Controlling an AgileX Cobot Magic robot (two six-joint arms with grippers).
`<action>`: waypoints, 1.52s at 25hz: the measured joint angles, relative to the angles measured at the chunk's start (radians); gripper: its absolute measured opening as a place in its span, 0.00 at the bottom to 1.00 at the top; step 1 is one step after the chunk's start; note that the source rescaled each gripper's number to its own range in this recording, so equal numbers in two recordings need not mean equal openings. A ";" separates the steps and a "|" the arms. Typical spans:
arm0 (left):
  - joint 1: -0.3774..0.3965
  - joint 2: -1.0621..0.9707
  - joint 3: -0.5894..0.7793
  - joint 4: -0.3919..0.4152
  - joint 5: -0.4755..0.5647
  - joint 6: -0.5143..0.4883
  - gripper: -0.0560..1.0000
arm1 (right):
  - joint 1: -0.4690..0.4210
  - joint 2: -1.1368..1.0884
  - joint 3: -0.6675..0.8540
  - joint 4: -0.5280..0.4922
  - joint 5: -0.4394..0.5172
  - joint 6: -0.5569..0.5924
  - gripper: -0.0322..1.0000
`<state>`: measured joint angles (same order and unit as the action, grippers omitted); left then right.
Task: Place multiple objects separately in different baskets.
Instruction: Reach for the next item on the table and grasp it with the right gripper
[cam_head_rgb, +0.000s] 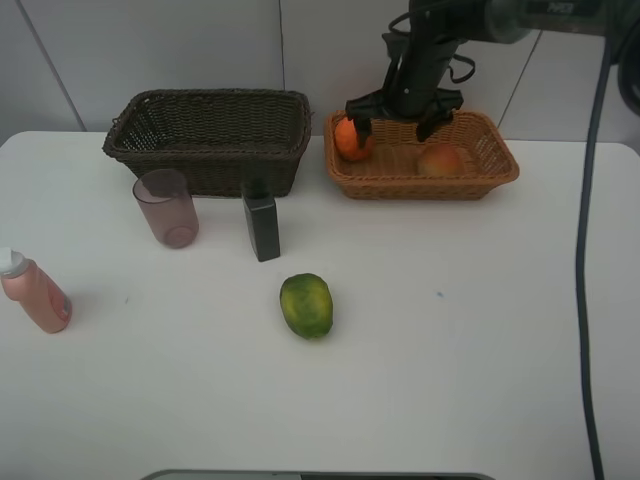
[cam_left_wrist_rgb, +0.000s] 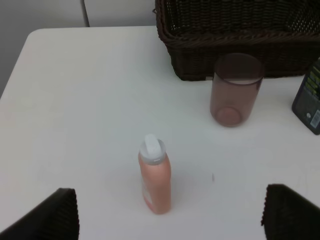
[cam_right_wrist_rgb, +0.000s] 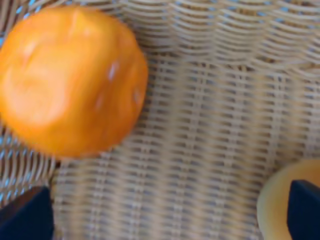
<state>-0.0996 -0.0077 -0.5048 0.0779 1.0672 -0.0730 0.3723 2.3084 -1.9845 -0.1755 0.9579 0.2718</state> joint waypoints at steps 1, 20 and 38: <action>0.000 0.000 0.000 0.000 0.000 0.000 0.94 | 0.004 -0.010 0.000 -0.003 0.026 0.000 0.96; 0.000 0.000 0.000 0.000 0.000 0.000 0.94 | 0.298 -0.433 0.563 0.058 0.045 -0.037 0.96; 0.000 0.000 0.000 0.000 0.000 0.000 0.94 | 0.525 -0.452 0.708 0.085 -0.121 0.309 0.96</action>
<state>-0.0996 -0.0077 -0.5048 0.0779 1.0672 -0.0730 0.8973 1.8560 -1.2760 -0.0909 0.8366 0.5804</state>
